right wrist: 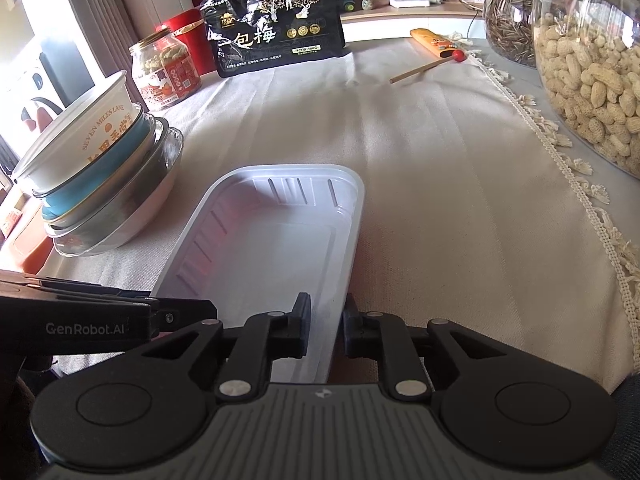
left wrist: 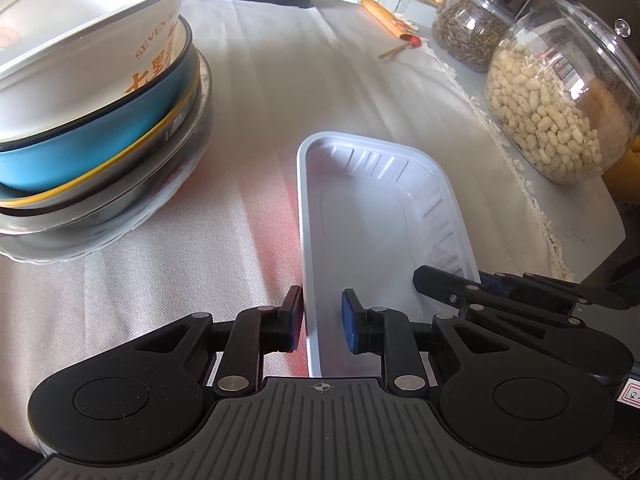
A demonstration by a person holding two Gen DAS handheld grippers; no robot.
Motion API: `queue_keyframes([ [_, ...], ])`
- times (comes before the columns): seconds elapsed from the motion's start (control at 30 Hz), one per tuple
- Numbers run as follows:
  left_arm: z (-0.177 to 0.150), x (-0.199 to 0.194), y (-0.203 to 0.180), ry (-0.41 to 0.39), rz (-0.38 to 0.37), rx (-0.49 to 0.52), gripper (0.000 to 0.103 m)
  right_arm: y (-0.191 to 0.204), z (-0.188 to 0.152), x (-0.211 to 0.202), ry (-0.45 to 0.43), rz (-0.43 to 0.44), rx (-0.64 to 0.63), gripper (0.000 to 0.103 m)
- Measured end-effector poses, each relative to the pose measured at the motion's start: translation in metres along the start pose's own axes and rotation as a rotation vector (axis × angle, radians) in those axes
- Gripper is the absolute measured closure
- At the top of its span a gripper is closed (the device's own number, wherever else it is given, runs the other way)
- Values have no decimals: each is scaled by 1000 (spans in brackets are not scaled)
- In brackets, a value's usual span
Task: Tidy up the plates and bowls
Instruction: 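Lift the white tray with both tools and carry it toward the bowl stack, then lower the white tray onto the top of the bowl stack with both tools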
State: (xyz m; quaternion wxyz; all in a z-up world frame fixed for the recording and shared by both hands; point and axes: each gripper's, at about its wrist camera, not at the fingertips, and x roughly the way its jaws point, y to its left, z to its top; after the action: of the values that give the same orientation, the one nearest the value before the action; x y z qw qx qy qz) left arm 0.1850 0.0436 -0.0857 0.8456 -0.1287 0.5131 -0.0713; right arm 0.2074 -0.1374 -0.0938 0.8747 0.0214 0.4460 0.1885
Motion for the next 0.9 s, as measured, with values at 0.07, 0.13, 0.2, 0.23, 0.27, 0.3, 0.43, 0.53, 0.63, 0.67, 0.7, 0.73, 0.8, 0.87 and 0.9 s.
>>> queue_keyframes([
  [0.07, 0, 0, 0, 2, -1, 4, 80, -1, 0, 0, 0, 6, 2, 85],
  [0.13, 0, 0, 0, 4, 0, 9, 80, -2, 0, -1, 0, 16, 10, 85],
  [0.2, 1, 0, -1, 8, 6, 15, 80, -5, -1, -2, 2, 33, 20, 83],
  [0.23, 2, 1, -2, 11, 13, 22, 80, -6, -2, -2, 2, 43, 23, 82],
  [0.27, 2, 1, -3, 12, 20, 28, 79, -6, -3, -3, 2, 46, 21, 82],
  [0.3, 2, 1, -5, 12, 28, 36, 79, -6, -4, -4, 1, 45, 17, 82],
  [0.43, -1, 2, -13, 0, 64, 80, 79, -5, -7, -6, -2, 44, 8, 82],
  [0.53, -2, 2, -17, -4, 82, 103, 80, -6, -7, -6, -2, 41, 11, 82],
  [0.63, -3, 0, -15, -8, 86, 101, 84, -4, -7, -6, -2, 25, -4, 83],
  [0.67, -3, 0, -14, -9, 85, 98, 84, -3, -7, -6, -2, 19, -1, 83],
  [0.7, -3, 0, -13, -10, 84, 95, 85, -3, -7, -7, 0, 15, 2, 86],
  [0.73, -2, -1, -12, -10, 80, 90, 86, -4, -7, -7, 1, 11, 4, 88],
  [0.8, -2, -2, -10, -10, 72, 84, 87, -5, -6, -7, 6, 5, 8, 91],
  [0.87, -2, -3, -11, -16, 65, 84, 88, -5, -7, -9, 6, -1, 14, 92],
  [0.9, -2, -6, -11, -25, 59, 86, 89, -5, -6, -11, 2, -6, 15, 93],
])
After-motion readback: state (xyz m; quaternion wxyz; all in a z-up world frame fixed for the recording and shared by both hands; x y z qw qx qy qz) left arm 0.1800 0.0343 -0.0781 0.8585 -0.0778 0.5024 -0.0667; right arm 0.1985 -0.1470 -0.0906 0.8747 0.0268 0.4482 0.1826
